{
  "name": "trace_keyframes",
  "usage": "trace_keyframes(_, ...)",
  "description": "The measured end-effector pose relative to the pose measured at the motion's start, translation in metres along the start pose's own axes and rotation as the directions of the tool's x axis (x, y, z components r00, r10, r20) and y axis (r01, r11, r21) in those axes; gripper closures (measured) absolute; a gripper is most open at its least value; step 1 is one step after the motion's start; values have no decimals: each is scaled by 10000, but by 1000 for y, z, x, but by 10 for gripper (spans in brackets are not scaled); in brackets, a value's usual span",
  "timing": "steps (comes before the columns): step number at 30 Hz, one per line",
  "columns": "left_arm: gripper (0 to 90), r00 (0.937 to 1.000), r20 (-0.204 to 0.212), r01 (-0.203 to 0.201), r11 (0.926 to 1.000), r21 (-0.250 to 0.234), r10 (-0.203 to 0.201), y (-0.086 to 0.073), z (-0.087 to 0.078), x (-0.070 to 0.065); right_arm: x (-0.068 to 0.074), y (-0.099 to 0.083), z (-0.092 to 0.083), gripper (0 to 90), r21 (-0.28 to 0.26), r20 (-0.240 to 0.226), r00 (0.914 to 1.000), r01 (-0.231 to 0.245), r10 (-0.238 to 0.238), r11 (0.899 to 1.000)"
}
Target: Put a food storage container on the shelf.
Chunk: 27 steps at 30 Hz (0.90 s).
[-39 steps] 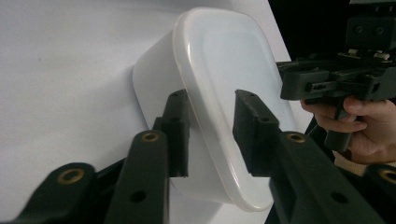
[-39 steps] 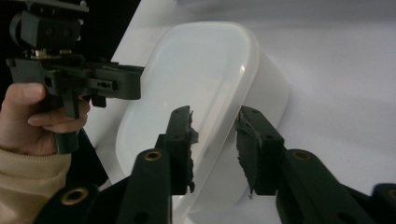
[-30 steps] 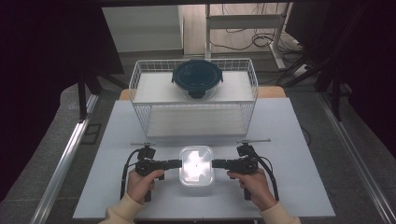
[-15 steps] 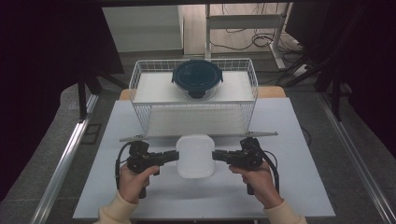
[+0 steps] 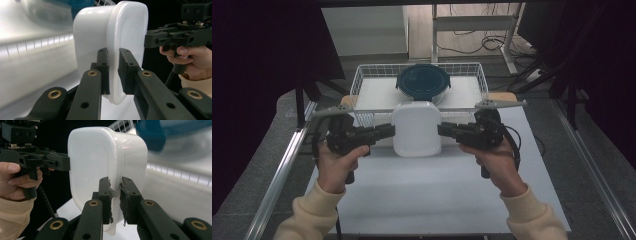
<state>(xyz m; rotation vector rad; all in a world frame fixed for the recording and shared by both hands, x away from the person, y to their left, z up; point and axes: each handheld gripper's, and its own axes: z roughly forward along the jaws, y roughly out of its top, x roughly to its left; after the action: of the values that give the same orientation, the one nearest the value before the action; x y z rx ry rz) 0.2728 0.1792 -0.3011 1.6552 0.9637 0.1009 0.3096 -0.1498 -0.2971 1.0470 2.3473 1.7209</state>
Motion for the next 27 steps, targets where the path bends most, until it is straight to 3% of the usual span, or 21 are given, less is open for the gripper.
trace_keyframes(7, 800, 9999, 140, -96, 9999, -93, 97, 50, -2, 8, 2, 52, -4, 790, -26, 187, 9994, 278, -278, 9996)
trace_keyframes(16, 795, 9967, 618, 542, 9985, -102, -534, 111, 13, 38, -14, 114, 1, 793, -9, 159, 9999, 65, -65, 10000)
trace_keyframes(23, 794, 9920, 679, 1050, 9943, 203, -1061, 132, 30, 63, -40, 139, 16, 794, 269, 275, 9979, -601, 593, 9978)
trace_keyframes(27, 793, 9834, 758, 1624, 9861, 355, -1647, 134, 40, 77, -54, 142, 26, 794, 457, 264, 9941, -1067, 1056, 9932)
